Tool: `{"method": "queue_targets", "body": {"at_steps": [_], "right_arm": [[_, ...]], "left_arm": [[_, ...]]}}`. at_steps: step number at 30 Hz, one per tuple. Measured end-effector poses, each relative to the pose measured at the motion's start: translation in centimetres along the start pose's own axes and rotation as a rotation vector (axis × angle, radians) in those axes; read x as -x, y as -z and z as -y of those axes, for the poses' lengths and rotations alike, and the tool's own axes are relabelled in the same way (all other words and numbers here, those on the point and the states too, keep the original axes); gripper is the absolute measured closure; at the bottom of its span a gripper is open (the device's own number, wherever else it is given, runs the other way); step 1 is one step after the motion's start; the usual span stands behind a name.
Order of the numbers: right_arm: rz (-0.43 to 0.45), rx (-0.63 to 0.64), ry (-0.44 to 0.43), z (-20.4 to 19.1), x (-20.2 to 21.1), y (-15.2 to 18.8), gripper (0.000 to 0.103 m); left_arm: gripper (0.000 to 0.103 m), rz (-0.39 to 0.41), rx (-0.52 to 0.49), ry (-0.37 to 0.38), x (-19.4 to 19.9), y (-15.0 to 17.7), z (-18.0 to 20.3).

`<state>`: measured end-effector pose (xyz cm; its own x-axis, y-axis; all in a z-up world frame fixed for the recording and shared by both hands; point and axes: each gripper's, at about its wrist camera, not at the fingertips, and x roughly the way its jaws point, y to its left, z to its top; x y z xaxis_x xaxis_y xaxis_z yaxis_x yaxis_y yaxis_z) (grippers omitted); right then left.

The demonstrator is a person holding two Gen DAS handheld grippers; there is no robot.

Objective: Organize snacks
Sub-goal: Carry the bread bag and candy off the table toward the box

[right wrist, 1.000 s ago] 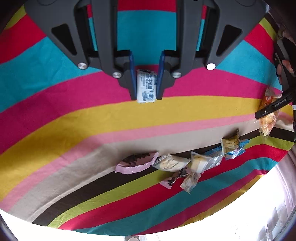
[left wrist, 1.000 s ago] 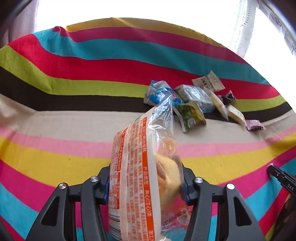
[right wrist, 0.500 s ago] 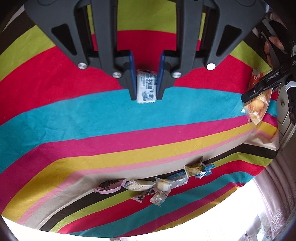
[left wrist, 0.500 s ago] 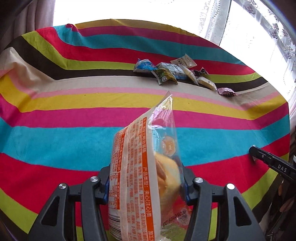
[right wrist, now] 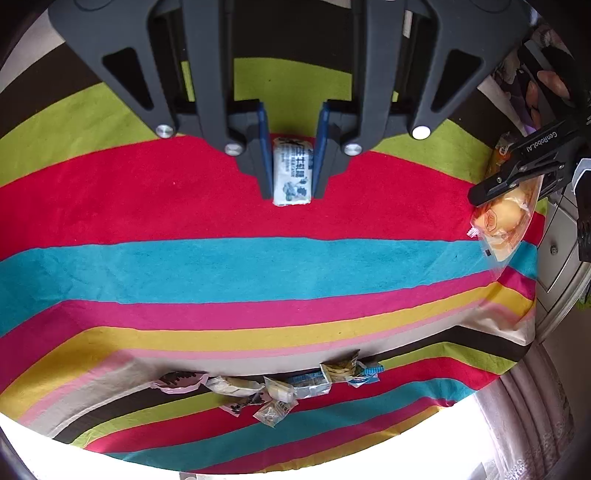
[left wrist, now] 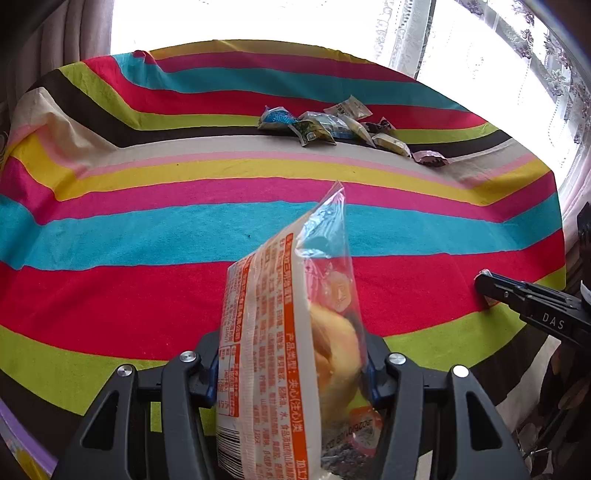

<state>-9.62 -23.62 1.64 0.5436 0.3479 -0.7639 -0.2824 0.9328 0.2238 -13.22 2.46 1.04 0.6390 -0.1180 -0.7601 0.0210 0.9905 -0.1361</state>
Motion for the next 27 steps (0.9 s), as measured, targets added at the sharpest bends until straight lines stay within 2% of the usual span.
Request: {"method": "queue_targets", "body": {"at_steps": [8,17,27], "right_arm": [[0.000,0.038,0.002,-1.7,1.2,0.6,0.080],[0.003,0.106,-0.011,-4.9,2.3,0.7,0.080],[-0.002,0.206,-0.048,-9.3,2.8,1.2,0.080]], "left_arm": [[0.047,-0.010,0.007,0.012,1.4,1.2,-0.4],[0.047,0.017,0.003,0.023,4.2,2.2,-0.7],[0.047,0.025,0.044,0.024,6.8,3.7,-3.0]]}}
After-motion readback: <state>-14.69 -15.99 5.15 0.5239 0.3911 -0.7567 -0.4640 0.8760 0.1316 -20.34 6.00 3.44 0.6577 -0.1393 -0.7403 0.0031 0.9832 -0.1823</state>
